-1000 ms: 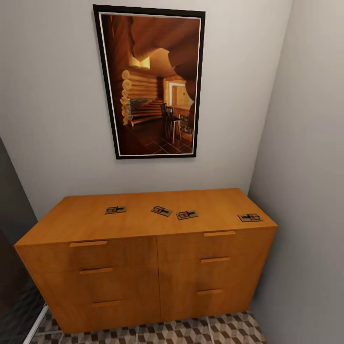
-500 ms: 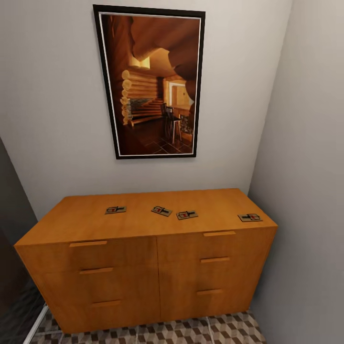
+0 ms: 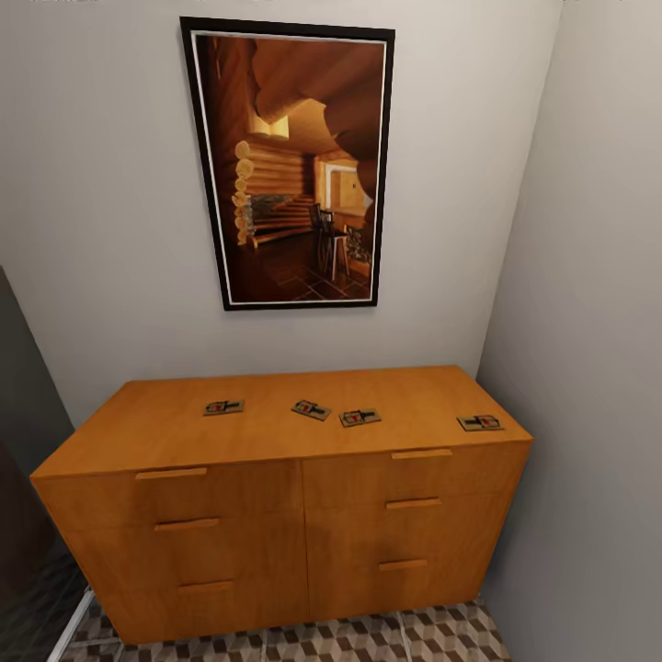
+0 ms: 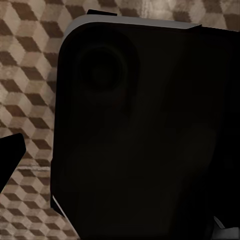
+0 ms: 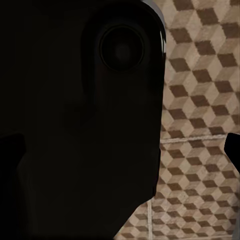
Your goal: Take the four mousetraps from the cabinet in the bathroom and place them on the bathroom floor. Make sure all four end up on the same floor surface, and ensure that at least two of them are either under or directly next to the same bathroom sink.
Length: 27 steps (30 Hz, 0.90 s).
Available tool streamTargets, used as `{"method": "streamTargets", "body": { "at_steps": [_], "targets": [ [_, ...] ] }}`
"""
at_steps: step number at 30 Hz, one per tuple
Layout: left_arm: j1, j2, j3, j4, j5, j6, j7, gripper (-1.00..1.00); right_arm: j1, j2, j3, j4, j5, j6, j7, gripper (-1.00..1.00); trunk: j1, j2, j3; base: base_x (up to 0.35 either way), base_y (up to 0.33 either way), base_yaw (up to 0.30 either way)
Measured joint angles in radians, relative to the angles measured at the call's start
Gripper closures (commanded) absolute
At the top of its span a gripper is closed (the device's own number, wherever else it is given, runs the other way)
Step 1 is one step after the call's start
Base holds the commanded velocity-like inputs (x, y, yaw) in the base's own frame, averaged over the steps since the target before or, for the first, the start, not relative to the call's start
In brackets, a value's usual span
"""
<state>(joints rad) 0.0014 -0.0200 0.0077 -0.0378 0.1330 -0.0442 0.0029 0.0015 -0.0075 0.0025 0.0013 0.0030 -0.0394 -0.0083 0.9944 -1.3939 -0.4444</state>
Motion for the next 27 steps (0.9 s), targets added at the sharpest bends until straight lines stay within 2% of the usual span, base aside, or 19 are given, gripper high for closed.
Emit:
{"method": "streamTargets", "body": {
  "at_steps": [24,27],
  "targets": [
    [0.000,0.000,-0.001,0.000,0.000,0.000,0.000,-1.00,0.000,0.001,0.000,0.000,0.001,0.000,0.001,-1.00,-0.092,0.168,0.075,0.000,0.000,0.000],
    [0.000,0.000,-0.001,0.000,0.000,0.000,0.000,-1.00,0.000,0.001,0.000,0.000,0.001,0.000,0.001,-1.00,-0.092,0.168,0.075,0.000,0.000,0.000]
  ]
}}
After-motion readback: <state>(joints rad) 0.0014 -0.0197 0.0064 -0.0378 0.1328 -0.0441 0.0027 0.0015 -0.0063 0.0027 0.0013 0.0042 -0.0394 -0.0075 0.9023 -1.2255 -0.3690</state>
